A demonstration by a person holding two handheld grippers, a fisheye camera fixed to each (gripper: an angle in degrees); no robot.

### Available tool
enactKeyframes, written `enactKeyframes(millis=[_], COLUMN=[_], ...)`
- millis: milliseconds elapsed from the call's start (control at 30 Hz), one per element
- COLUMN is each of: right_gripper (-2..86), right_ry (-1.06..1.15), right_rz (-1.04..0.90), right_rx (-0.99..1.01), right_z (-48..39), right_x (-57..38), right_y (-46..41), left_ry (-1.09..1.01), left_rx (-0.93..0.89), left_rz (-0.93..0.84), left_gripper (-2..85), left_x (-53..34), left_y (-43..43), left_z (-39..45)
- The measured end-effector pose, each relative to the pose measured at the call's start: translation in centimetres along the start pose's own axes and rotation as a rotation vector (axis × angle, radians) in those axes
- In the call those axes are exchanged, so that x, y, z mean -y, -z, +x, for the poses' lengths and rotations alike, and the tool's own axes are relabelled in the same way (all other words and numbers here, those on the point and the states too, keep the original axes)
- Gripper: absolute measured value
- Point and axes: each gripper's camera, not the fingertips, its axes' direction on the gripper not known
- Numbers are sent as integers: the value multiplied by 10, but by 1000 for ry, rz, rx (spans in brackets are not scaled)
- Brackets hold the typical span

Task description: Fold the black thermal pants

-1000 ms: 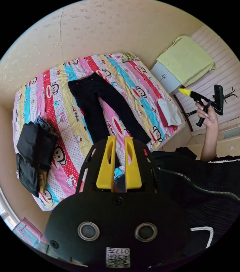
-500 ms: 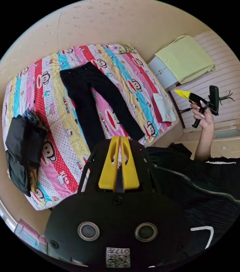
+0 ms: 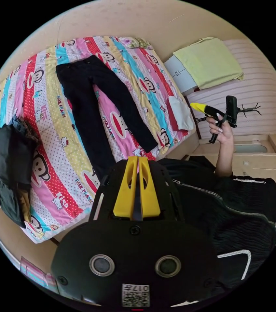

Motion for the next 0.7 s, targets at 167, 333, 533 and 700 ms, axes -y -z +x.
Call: enactKeyframes(millis=[167,333,533,700], right_gripper=[72,85,139,154], right_ry=[30,-29,-184,-299], right_rz=[-27,126,172,118], right_rx=[197,289,-11,-98], right_z=[15,41,119,213], right_x=[7,22,41,42], right_y=[22,67,115,129], left_ry=[72,105,126,149], left_rx=[-6,-57,-101,-110], left_rz=[-94,-39,-148,-199], left_gripper=[-10,-10,-10,-10], left_x=[-3,-5,6,11], left_y=[0,17,-12,-27], left_z=[-44,-87,-123,-145])
